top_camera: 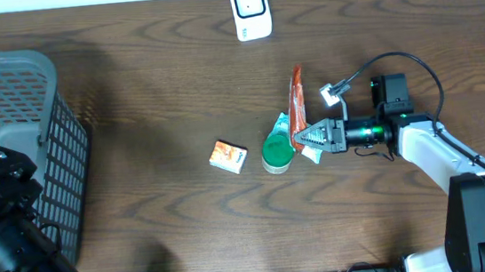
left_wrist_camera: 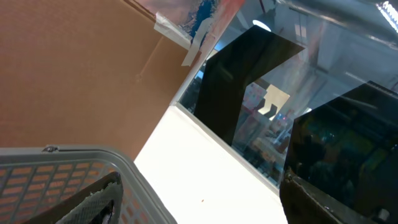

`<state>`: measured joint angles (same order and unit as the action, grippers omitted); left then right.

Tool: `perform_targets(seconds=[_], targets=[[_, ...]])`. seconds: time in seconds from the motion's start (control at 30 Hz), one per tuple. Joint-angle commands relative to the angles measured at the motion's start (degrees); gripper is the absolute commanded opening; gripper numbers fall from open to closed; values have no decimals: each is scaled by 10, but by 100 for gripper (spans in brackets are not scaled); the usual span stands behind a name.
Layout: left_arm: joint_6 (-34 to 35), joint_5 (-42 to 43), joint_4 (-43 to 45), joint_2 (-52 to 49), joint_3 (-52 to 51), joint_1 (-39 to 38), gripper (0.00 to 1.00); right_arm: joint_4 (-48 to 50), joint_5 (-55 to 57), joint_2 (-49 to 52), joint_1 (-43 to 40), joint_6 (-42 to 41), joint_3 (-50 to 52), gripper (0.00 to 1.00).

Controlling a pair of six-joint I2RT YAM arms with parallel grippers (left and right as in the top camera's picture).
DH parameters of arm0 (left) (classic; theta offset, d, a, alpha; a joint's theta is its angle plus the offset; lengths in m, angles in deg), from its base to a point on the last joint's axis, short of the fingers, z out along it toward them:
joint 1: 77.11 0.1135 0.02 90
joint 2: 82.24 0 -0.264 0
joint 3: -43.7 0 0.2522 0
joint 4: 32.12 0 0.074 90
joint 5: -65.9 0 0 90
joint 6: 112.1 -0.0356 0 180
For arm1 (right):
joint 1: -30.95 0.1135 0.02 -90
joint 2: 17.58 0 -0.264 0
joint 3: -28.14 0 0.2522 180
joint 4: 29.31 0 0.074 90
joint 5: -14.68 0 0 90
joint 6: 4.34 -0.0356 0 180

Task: Scan the item barcode
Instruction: 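Lift the TOP bar upright with the right gripper beside the bottle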

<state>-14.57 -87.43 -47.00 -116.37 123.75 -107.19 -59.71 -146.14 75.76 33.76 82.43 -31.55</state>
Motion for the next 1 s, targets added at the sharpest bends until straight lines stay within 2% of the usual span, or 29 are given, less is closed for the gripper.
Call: perform_targets(seconds=[0.0, 0.27, 0.5, 0.67, 0.93, 0.97], targets=[[5, -1, 3, 0, -1, 3, 81, 2, -29, 4, -9, 33, 14, 1], [5, -1, 3, 0, -1, 3, 81, 2, 33, 25, -9, 9, 62, 1], [5, -1, 3, 0, -1, 3, 81, 26, 33, 98, -9, 3, 65, 1], [5, -1, 3, 0, -1, 3, 81, 26, 127, 162, -9, -32, 65, 1], [5, -1, 3, 0, -2, 3, 81, 26, 183, 188, -11, -41, 65, 1], [5, -1, 3, 0, -2, 3, 81, 24, 196, 188, -13, -50, 65, 10]])
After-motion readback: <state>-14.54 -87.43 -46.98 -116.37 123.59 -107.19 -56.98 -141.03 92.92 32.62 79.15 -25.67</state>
